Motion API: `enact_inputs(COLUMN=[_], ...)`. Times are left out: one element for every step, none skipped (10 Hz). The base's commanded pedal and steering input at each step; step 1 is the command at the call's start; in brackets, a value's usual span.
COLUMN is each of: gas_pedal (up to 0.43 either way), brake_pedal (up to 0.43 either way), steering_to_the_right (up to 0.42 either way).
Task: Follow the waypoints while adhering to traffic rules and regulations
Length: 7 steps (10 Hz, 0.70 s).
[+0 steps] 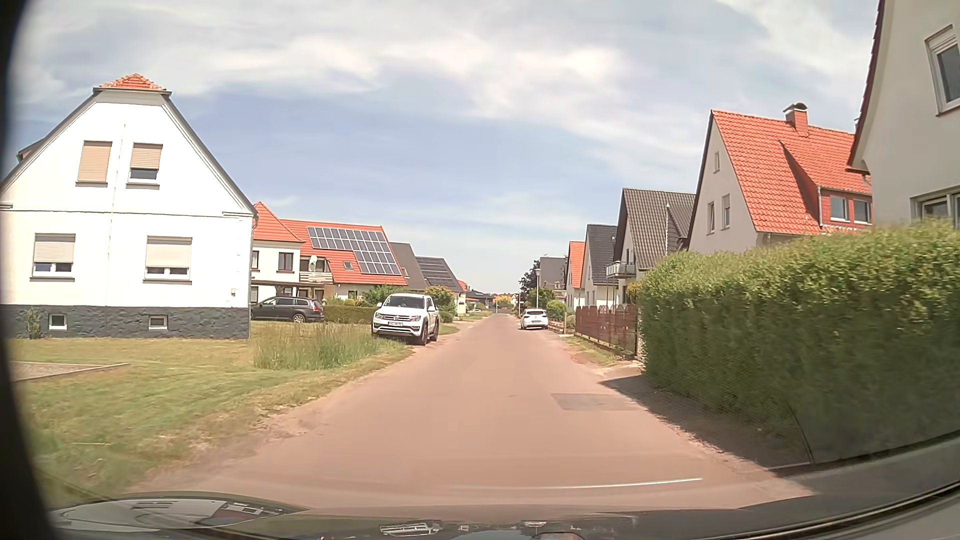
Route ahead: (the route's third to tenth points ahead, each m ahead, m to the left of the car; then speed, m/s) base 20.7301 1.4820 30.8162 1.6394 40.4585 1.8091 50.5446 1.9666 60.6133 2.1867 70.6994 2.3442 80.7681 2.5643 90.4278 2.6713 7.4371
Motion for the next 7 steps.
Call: enact_inputs(gas_pedal=[0.118, 0.118, 0.118, 0.118, 0.118, 0.118, 0.118], brake_pedal=[0.000, 0.000, 0.000, 0.000, 0.000, 0.000, 0.000], steering_to_the_right=[-0.001, -0.001, -0.001, -0.001, -0.001, -0.001, -0.001])
